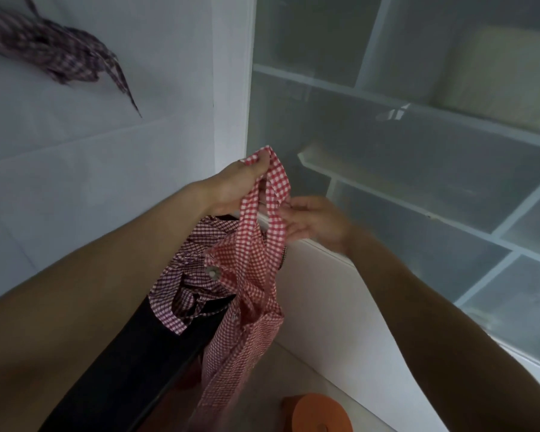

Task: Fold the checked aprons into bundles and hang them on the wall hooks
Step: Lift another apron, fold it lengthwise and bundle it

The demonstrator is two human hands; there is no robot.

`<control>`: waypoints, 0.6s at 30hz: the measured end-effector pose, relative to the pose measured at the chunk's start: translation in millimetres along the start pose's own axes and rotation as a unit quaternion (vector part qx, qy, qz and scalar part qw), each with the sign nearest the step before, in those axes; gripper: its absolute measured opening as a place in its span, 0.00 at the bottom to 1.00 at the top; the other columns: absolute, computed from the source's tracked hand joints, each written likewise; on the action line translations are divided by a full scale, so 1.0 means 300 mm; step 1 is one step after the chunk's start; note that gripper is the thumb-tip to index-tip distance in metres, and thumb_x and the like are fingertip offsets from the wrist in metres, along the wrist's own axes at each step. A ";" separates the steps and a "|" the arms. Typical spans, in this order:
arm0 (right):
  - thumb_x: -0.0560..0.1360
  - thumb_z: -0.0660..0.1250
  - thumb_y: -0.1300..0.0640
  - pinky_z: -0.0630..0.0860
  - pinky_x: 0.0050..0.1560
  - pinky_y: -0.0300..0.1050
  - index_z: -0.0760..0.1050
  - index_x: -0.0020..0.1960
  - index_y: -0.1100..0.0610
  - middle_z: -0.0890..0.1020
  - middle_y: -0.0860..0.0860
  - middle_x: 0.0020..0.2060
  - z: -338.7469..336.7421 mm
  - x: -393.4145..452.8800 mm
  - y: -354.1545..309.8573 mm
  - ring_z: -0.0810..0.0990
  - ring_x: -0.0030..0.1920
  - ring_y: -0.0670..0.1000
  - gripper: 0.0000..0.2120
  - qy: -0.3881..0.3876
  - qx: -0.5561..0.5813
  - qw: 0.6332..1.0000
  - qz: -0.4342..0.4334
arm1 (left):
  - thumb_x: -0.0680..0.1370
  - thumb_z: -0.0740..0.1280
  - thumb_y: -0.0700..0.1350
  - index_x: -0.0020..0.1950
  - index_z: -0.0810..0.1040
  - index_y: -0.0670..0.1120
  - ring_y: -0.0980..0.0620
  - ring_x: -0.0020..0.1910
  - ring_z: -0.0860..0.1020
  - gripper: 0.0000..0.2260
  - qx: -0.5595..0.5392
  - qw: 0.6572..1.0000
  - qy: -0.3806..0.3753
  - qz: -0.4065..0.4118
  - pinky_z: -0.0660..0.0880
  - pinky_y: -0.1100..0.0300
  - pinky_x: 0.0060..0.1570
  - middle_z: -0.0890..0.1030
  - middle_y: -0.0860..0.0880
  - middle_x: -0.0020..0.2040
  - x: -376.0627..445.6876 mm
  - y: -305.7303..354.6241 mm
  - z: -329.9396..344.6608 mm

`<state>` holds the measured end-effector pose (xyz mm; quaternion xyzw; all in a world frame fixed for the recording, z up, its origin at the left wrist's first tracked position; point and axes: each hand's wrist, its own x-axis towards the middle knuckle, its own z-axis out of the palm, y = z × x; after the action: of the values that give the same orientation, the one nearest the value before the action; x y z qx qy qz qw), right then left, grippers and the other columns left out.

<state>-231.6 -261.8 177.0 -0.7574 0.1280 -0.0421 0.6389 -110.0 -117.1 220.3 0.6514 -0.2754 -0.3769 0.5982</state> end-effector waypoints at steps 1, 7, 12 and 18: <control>0.78 0.68 0.63 0.83 0.40 0.44 0.81 0.49 0.62 0.85 0.54 0.35 -0.005 0.003 -0.004 0.84 0.34 0.50 0.04 0.019 0.001 1.000 0.001 | 0.83 0.55 0.59 0.54 0.80 0.39 0.45 0.48 0.84 0.25 -0.006 1.000 0.010 -0.003 0.81 0.52 0.51 0.85 0.40 0.49 -0.008 0.000 -0.023; 0.78 0.67 0.65 0.83 0.39 0.52 0.76 0.50 0.61 0.79 0.51 0.32 -0.092 0.012 -0.043 0.82 0.35 0.51 0.02 0.079 0.087 0.993 -0.003 | 0.84 0.54 0.57 0.49 0.80 0.36 0.46 0.36 0.83 0.26 -0.062 0.998 0.007 -0.020 0.83 0.55 0.40 0.83 0.39 0.43 -0.057 -0.052 -0.175; 0.70 0.79 0.52 0.80 0.56 0.49 0.72 0.65 0.44 0.80 0.46 0.61 0.097 0.058 0.028 0.79 0.61 0.48 0.27 -0.087 -0.157 0.984 0.022 | 0.84 0.55 0.55 0.46 0.81 0.37 0.48 0.27 0.75 0.25 0.040 0.992 -0.118 -0.015 0.74 0.58 0.32 0.80 0.42 0.33 -0.058 -0.019 -0.107; 0.76 0.72 0.51 0.82 0.56 0.56 0.79 0.57 0.55 0.84 0.56 0.55 0.190 0.105 0.068 0.85 0.54 0.55 0.13 -0.045 -0.063 0.995 0.057 | 0.80 0.54 0.60 0.44 0.82 0.38 0.52 0.22 0.69 0.28 0.162 0.969 -0.167 -0.079 0.65 0.62 0.26 0.75 0.45 0.27 -0.101 0.027 -0.132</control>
<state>-191.2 -218.2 143.6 -0.7888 0.1439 0.0368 0.5965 -93.8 -71.0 233.1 0.6870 -0.3762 -0.4769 0.3989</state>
